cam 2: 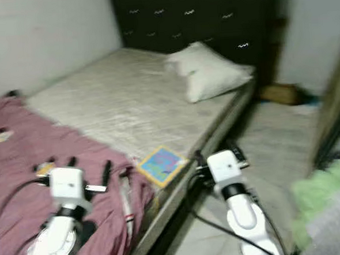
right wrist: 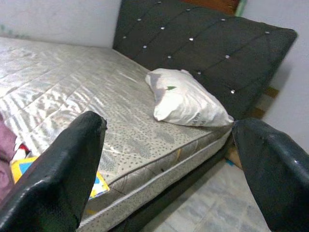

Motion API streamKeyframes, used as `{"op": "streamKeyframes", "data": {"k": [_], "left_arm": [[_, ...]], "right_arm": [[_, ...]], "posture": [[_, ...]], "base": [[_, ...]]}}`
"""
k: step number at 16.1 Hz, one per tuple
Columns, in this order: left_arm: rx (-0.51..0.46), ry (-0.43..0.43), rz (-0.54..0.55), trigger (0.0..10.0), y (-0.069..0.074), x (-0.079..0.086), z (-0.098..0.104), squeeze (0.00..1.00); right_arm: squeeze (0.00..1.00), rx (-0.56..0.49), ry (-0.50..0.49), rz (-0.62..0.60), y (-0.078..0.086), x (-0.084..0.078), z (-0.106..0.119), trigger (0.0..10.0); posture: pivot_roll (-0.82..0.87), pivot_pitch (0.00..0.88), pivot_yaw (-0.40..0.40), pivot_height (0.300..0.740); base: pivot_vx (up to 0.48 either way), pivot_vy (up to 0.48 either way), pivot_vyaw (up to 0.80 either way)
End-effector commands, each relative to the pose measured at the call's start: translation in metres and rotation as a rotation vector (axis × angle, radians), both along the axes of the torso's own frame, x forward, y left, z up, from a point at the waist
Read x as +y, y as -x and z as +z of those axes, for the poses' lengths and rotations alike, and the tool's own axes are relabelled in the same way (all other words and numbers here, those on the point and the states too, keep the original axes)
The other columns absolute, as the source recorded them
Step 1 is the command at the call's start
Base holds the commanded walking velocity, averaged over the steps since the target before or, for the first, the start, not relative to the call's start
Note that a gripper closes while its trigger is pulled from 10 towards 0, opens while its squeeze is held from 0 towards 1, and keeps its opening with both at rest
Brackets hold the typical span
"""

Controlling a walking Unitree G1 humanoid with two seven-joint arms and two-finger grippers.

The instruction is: Clean up the room

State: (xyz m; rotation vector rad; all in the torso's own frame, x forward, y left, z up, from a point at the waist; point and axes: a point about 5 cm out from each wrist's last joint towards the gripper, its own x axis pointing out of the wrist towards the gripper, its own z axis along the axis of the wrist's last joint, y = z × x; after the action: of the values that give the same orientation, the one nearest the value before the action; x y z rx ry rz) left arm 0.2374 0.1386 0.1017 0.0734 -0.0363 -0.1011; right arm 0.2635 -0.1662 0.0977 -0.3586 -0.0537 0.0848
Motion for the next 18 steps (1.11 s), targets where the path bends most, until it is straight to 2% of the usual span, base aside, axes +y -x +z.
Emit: {"op": "streamKeyframes", "data": {"k": [1, 4, 8, 11, 13, 16, 18], "left_arm": [[-0.009, -0.027, 0.034, 10.0, -0.001, 0.009, 0.001, 0.0], [-0.011, -0.03, 0.038, 10.0, -0.002, 0.01, 0.002, 0.0], [-0.013, -0.04, 0.046, 10.0, -0.008, 0.012, 0.004, 0.0], [-0.022, -0.055, 0.017, 10.0, -0.019, 0.011, 0.009, 0.0], [-0.055, -0.067, 0.012, 10.0, -0.025, 0.012, 0.016, 0.0], [-0.076, -0.069, 0.082, 10.0, -0.027, 0.026, 0.02, 0.0], [-0.08, -0.057, 0.08, 10.0, -0.025, 0.026, 0.022, 0.0]], "right_arm": [[0.0, -0.008, -0.019, 0.025, -0.004, 0.007, 0.003, 10.0], [0.0, -0.012, -0.023, 0.032, -0.006, 0.009, 0.004, 10.0], [0.0, -0.002, -0.035, 0.035, -0.018, 0.012, 0.004, 10.0], [0.0, 0.012, -0.041, 0.104, -0.029, 0.027, 0.001, 10.0], [0.0, -0.024, -0.053, 0.121, -0.035, 0.036, 0.005, 10.0], [0.0, -0.051, -0.074, 0.063, -0.036, 0.031, 0.009, 10.0], [0.0, -0.059, -0.064, 0.116, -0.034, 0.036, 0.012, 10.0]], "posture": [[-0.08, 0.0, 0.042, 0.74], [-0.07, 0.0, 0.043, 0.74], [-0.06, 0.0, 0.055, 0.74], [-0.03, 0.0, 0.063, 0.74], [-0.02, 0.0, 0.067, 0.74], [-0.02, 0.0, 0.058, 0.74], [-0.01, 0.0, 0.037, 0.74]], "base": [[0.0, 0.0, 0.8], [0.0, 0.0, 0.8], [0.0, 0.0, 0.8], [0.0, 0.0, 0.8], [0.0, 0.0, 0.8], [0.0, 0.0, 0.8], [0.0, 0.0, 0.8]]}}
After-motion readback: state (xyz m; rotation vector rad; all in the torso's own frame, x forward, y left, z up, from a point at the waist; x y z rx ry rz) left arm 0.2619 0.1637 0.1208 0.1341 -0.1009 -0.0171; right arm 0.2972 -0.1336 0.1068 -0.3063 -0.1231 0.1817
